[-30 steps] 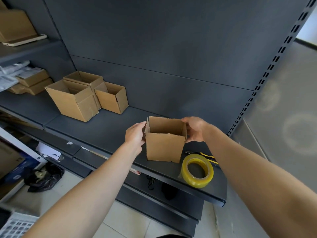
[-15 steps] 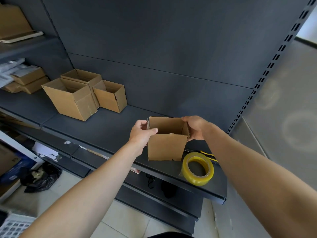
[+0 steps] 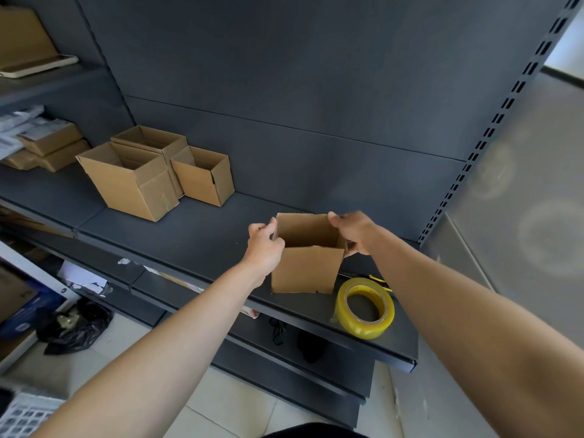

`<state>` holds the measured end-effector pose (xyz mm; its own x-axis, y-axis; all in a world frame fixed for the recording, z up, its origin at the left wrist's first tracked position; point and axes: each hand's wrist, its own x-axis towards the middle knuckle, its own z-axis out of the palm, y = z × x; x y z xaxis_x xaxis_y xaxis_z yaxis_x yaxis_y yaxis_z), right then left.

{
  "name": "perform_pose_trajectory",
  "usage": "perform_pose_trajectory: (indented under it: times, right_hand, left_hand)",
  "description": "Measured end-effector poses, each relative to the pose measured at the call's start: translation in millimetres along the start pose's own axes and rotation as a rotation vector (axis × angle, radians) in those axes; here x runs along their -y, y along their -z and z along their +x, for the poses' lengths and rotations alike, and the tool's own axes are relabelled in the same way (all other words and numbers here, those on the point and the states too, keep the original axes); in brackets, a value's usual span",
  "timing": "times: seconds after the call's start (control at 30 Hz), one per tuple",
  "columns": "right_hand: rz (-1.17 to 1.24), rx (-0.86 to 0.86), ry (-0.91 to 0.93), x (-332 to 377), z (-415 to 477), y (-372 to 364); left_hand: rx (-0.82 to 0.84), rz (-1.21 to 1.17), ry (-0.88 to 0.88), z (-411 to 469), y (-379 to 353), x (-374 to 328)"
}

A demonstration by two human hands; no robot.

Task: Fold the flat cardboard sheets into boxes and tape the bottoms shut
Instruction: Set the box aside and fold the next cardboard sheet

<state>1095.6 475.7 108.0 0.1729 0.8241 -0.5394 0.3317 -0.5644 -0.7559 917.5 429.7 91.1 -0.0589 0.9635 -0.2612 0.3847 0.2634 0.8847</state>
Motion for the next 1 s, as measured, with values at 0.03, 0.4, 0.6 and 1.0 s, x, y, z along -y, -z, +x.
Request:
perform_pose_trajectory:
  times: [0.03, 0.4, 0.6, 1.0]
  right_hand:
    - [-0.001, -0.011, 0.004, 0, 0, 0]
    - [-0.196, -0.201, 0.105, 0, 4, -13]
    - [-0.208, -0.233, 0.089, 2, 11, -15]
    - [-0.185, -0.130, 0.094, -1, 14, -10]
  left_hand:
    - [0.013, 0.008, 0.002, 0, 1, 0]
    - [-0.167, -0.204, -0.043, -2, -4, 5]
    - [-0.229, -0.168, -0.108, -1, 0, 4]
    - [0.154, 0.055, -0.049, 7, 4, -1]
